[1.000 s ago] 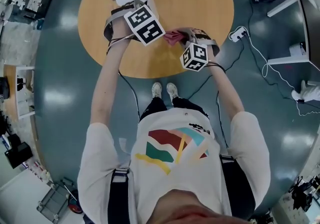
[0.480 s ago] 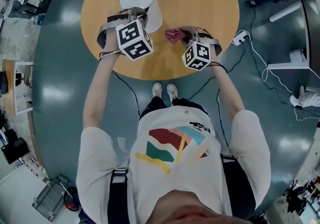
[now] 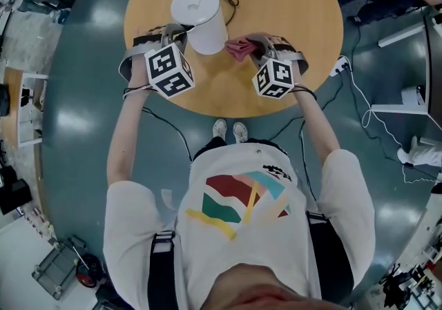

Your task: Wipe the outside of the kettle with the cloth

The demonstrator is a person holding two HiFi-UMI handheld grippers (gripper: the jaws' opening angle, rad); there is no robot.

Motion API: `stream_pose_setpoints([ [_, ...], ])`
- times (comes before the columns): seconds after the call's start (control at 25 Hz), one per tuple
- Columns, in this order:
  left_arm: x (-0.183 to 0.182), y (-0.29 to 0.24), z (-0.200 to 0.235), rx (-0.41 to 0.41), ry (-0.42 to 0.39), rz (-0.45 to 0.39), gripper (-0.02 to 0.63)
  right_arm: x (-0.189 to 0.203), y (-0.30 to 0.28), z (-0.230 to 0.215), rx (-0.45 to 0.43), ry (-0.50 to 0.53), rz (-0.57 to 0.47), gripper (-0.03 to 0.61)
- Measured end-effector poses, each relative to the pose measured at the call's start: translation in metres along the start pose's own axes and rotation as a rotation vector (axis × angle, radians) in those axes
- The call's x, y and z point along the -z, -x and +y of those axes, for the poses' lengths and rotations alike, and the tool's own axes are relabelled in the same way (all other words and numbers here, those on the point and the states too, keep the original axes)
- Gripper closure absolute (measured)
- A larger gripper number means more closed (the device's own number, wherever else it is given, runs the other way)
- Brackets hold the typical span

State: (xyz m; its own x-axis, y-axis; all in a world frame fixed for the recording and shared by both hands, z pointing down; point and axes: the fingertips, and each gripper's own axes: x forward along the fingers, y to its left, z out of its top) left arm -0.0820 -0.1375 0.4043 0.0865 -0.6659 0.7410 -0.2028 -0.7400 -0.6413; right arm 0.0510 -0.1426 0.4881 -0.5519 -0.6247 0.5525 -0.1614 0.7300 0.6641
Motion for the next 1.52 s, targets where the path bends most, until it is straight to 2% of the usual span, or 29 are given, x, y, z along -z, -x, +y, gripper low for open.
stream_pose_setpoints([
  [0.16, 0.035, -0.005, 0.018, -0.017, 0.045, 0.041, 0.543, -0.036, -0.01, -0.006, -0.025, -0.054, -0.081, 0.531],
  [0.4, 0.083, -0.017, 0.058, -0.068, 0.091, 0.077, 0.545, -0.096, -0.021, -0.013, -0.067, -0.229, -0.205, 0.531],
  [0.56, 0.11, -0.031, 0.083, -0.107, 0.119, 0.05, 0.554, -0.121, -0.035, -0.013, -0.089, -0.371, -0.252, 0.531],
  [0.76, 0.121, -0.047, 0.109, -0.135, 0.125, 0.008, 0.56, -0.137, -0.051, -0.019, -0.093, -0.501, -0.267, 0.531],
  [0.92, 0.125, -0.052, 0.122, -0.155, 0.149, -0.037, 0.571, -0.151, -0.058, -0.024, -0.089, -0.664, -0.291, 0.531],
  [1.0, 0.129, -0.048, 0.128, -0.222, 0.241, -0.103, 0.569, -0.156, -0.061, -0.024, -0.072, -0.719, -0.297, 0.531],
  [1.04, 0.133, -0.043, 0.131, -0.276, 0.324, -0.152, 0.569, -0.158, -0.061, -0.024, -0.058, -0.737, -0.3, 0.531],
  [1.12, 0.144, -0.023, 0.135, -0.384, 0.542, -0.269, 0.569, -0.165, -0.062, -0.024, -0.026, -0.784, -0.313, 0.531],
  [1.2, 0.156, -0.003, 0.124, -0.439, 0.751, -0.383, 0.569, -0.177, -0.065, -0.026, 0.002, -0.874, -0.344, 0.531],
  [1.28, 0.168, 0.009, 0.105, -0.443, 0.899, -0.462, 0.569, -0.191, -0.076, -0.03, 0.035, -0.989, -0.382, 0.532],
  [1.4, 0.183, 0.017, 0.07, -0.41, 1.062, -0.538, 0.569, -0.209, -0.1, -0.035, 0.108, -1.1, -0.398, 0.531],
  [1.48, 0.192, 0.02, 0.046, -0.383, 1.131, -0.565, 0.569, -0.219, -0.114, -0.034, 0.16, -1.13, -0.385, 0.531],
  [1.52, 0.196, 0.02, 0.036, -0.373, 1.139, -0.564, 0.569, -0.223, -0.12, -0.034, 0.188, -1.134, -0.38, 0.531],
])
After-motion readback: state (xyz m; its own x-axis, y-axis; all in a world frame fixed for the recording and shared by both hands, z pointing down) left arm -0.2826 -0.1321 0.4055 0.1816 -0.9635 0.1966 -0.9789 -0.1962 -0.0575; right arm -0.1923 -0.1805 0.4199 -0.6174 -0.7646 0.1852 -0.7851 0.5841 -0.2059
